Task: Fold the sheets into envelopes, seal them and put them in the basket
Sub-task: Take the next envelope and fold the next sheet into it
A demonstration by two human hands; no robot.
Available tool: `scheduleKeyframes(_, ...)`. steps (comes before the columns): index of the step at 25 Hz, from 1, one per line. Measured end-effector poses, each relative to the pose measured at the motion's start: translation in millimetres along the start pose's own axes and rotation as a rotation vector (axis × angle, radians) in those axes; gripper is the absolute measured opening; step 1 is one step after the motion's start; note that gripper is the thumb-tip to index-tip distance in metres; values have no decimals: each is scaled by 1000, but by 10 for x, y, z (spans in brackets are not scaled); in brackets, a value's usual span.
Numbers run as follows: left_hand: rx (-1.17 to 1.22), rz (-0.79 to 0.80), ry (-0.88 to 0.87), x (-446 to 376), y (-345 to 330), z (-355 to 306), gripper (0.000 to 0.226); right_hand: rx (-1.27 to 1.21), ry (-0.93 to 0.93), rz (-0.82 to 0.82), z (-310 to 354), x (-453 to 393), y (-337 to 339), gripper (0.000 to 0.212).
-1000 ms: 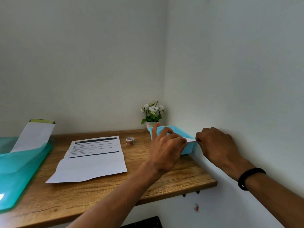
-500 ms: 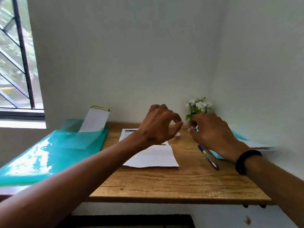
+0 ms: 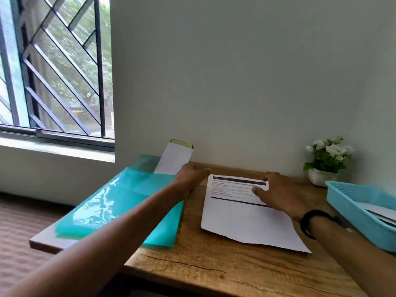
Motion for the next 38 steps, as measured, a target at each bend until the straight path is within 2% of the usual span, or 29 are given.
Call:
scheduleKeyframes(2, 149, 56, 122, -46, -36, 64, 19, -3, 11, 63, 12, -6, -102, 33)
scheduleKeyframes(4, 334, 109, 199, -78, -134, 70, 17, 41, -13, 87, -74, 8, -183, 45)
scheduleKeyframes(7, 523, 151, 229, -104, -204, 44, 19, 133, -25, 92, -209, 21, -278, 53)
scheduleKeyframes(12, 429, 173, 186, -215, -301, 179, 27, 112, 5, 15, -369, 89, -398, 55)
scheduleKeyframes(15, 422, 208, 91, -209, -411, 180, 28, -76, 1, -4, -420, 76, -369, 65)
scheduleKeyframes(19, 437, 155, 16, -182, -404, 119, 28, -378, -46, -87, -561, 27, -239, 79)
scheduleKeyframes(25, 431, 153, 23, -199, -326, 158, 24, -889, -210, -176, -796, -64, -126, 55)
scheduleKeyframes(30, 403, 135, -1, -234, -348, 134, 23, -1035, -297, -179, -907, -104, -126, 31)
scheduleKeyframes(38, 435, 91, 8, -350, -338, 182, 17, -1235, -351, -142, -956, -116, -174, 25)
Point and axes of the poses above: each hand's wrist, its own x-axis away from the middle knuckle, its own y-axis out of the back of the hand, z = x × y, the point moved 8 cm from there along -x, towards the middle knuckle, and after that the axes turned 6 degrees about y, right-handed, at the moved point
